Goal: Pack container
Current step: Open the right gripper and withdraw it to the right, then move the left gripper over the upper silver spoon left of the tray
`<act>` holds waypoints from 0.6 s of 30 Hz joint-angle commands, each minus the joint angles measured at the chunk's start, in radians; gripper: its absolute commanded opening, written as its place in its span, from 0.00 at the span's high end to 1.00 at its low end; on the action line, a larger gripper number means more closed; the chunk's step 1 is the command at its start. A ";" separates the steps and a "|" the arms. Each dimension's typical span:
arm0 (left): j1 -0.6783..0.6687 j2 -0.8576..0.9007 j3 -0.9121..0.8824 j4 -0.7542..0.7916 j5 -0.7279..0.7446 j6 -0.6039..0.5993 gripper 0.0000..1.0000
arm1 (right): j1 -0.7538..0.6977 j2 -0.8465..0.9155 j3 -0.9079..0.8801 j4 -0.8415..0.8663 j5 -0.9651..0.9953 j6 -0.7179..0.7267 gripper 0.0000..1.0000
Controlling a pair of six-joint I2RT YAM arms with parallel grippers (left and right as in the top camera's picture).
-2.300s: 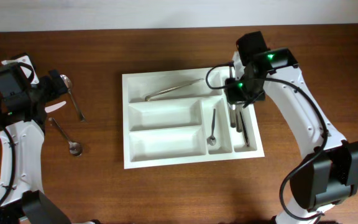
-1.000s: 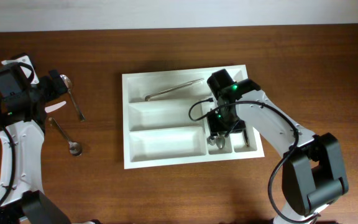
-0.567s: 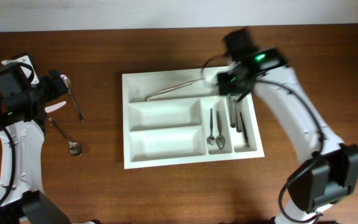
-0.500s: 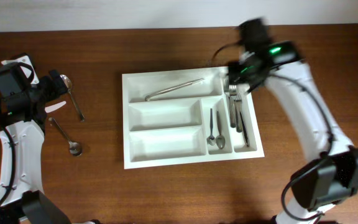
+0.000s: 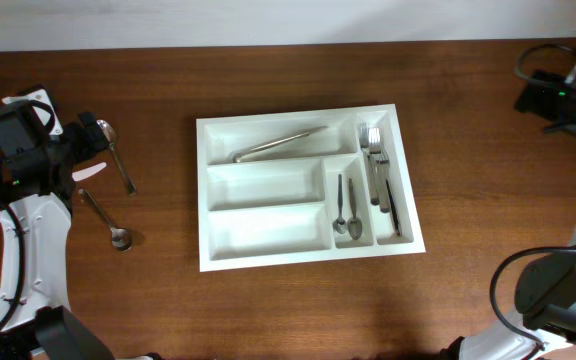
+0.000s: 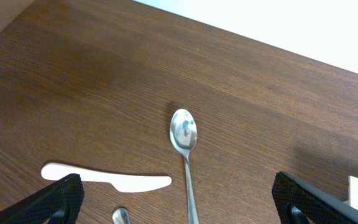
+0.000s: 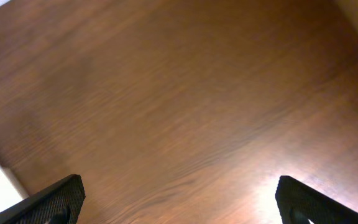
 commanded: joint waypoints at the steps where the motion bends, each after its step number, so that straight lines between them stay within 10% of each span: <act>1: 0.006 0.005 0.019 0.002 -0.003 0.001 0.01 | -0.044 -0.010 0.014 -0.003 -0.017 0.005 0.01; 18: 0.002 0.039 0.019 -0.225 0.201 0.002 0.01 | -0.081 -0.010 0.014 -0.003 -0.017 0.004 0.01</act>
